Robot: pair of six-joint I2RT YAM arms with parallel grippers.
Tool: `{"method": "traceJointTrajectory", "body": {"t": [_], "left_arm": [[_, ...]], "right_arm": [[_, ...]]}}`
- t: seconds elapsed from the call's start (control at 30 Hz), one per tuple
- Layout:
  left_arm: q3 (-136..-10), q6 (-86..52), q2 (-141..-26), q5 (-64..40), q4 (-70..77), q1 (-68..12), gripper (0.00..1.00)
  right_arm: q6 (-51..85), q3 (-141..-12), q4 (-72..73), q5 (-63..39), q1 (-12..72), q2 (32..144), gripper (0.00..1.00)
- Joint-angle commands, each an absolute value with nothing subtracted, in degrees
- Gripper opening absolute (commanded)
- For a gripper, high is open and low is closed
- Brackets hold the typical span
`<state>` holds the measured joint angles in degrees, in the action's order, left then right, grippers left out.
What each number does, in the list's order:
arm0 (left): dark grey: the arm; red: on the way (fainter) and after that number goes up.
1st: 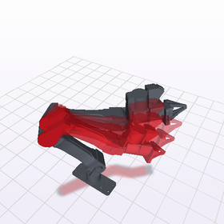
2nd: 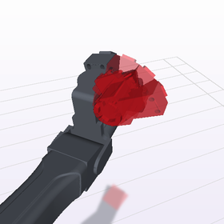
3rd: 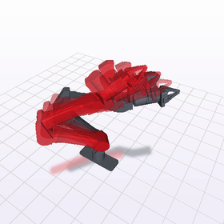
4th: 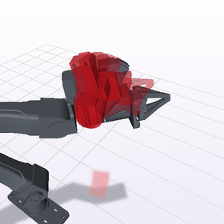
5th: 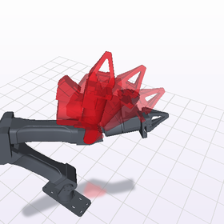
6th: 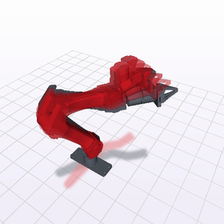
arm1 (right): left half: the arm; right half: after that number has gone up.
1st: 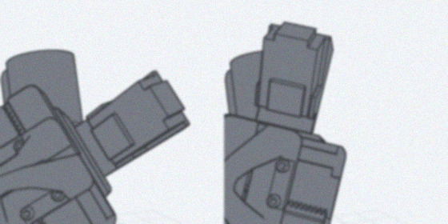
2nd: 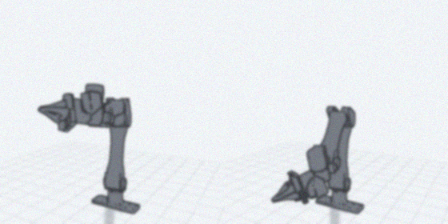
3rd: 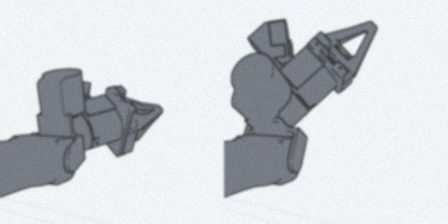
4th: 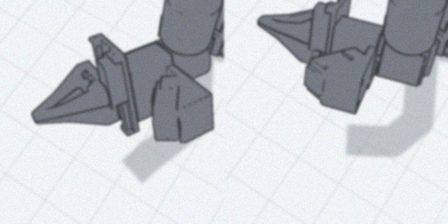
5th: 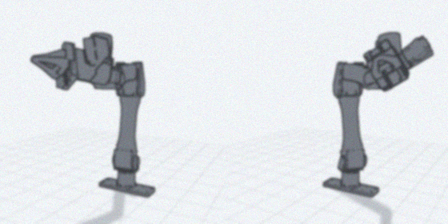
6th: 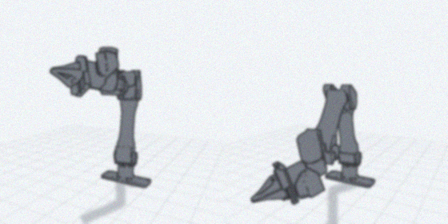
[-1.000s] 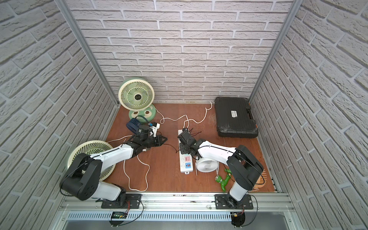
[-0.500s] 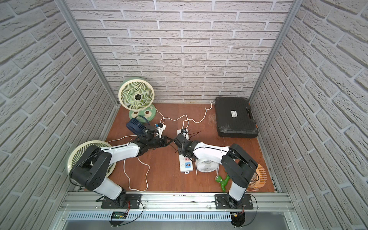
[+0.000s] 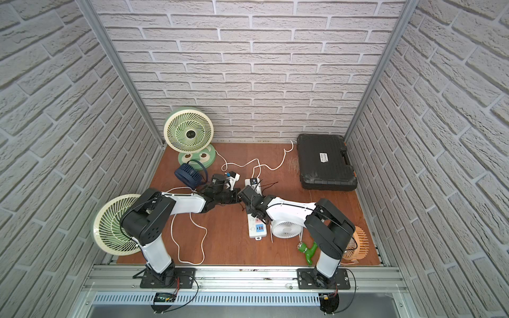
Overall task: Unplug the desk fan from the power strip
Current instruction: Remove the plug from the socket.
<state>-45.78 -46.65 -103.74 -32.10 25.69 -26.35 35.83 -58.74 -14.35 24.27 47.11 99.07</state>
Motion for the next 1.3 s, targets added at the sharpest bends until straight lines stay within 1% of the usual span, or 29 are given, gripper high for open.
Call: {"method": "traceJointTrajectory", "body": {"t": [0.0,0.2,0.47,0.53,0.63,0.7,0.83,0.93,0.97,1.1,1.17,1.27], "left_arm": [[-46.96,-47.86,-105.4,-33.44,30.23,-26.72,0.0],[-47.33,-48.78,-107.94,-32.92,29.12,-26.7,0.0],[-46.86,-49.64,-109.73,-32.54,28.2,-26.72,0.0],[-46.76,-49.66,-109.87,-32.52,27.92,-26.8,0.0],[-46.54,-49.49,-109.82,-32.39,27.5,-26.8,0.0],[-46.32,-49.4,-109.62,-32.02,27.24,-26.77,0.0],[-46.51,-49.34,-109.43,-31.73,26.93,-26.76,0.0],[-46.54,-49.31,-109.25,-31.58,26.69,-26.8,0.0],[-46.55,-49.25,-109.12,-31.51,26.52,-26.81,0.0],[-46.97,-48.85,-108.98,-31.81,25.51,-26.77,0.0],[-47.03,-48.45,-108.52,-31.6,24.95,-26.75,0.0],[-47.14,-47.81,-107.95,-31.11,24.09,-26.78,0.0]], "right_arm": [[36.82,-59.42,-12.79,25.08,47.74,99.49,0.18],[36.59,-59.87,-13.04,25.71,48.41,99.73,0.18],[36.27,-63.03,-16.73,30.95,50.78,100.56,0.18],[37.42,-61.72,-15.09,27.6,49.23,99.61,0.18],[39.3,-57.35,-8.97,21.09,46.82,97.7,0.18],[38.82,-58.3,-10.13,21.21,47.24,98.01,0.17],[36.68,-63.12,-15.15,26.6,50.25,100.71,0.18],[36.76,-64.53,-17.83,29.22,50.69,101.05,0.18],[37.18,-63.98,-17.57,29.33,50.34,100.54,0.18],[39.27,-58.2,-8.89,20.04,46.81,97.61,0.17],[38.81,-58.85,-9.21,19.62,47.18,97.72,0.17],[36.24,-62.47,-12.89,24.15,49.91,99.26,0.17]]}}
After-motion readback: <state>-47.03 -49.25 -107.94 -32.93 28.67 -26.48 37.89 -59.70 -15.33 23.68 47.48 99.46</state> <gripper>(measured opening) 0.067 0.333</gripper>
